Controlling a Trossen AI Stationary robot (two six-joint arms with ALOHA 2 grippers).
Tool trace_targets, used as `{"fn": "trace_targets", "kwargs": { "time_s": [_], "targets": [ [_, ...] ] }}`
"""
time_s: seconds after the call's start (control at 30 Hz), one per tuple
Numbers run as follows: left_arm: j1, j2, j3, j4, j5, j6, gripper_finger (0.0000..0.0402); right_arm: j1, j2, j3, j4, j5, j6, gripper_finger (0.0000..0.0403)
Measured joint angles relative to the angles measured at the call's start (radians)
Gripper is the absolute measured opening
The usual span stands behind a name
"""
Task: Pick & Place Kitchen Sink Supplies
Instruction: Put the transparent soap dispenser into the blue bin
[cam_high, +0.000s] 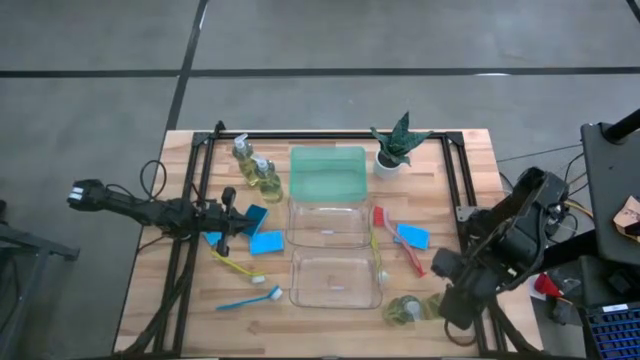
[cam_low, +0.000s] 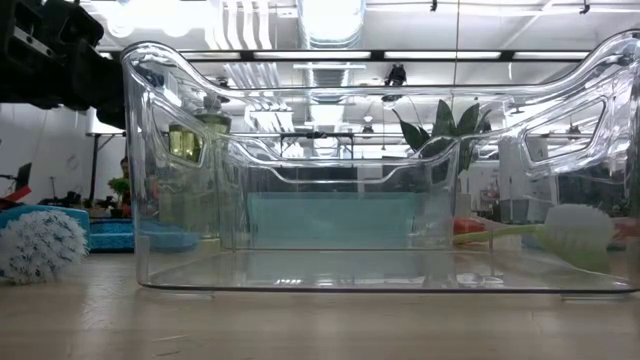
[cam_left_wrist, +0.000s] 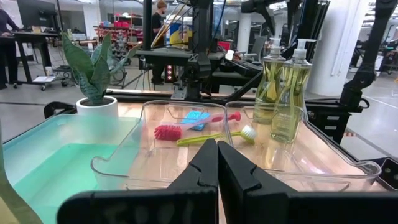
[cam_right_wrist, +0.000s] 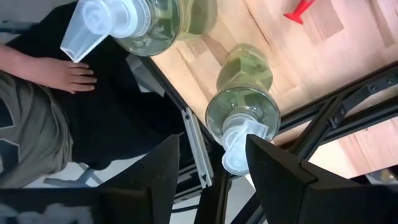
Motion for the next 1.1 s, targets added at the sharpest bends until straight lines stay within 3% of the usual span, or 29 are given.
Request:
{"fn": "trace_targets", "kwargs": {
  "time_s": [0.63,1.1],
  "targets": [
    [0.000,0.000,0.000,0.002,0.000,0.000,0.0000,0.015,-0.029,-0.006,0.000,-0.015,0.017,0.0171],
    [0.000,0.000,0.000,0.002,0.000,0.000,0.0000,0.015,-0.035,-0.097,0.000,-0.030,-0.038,0.0171]
  ]
}}
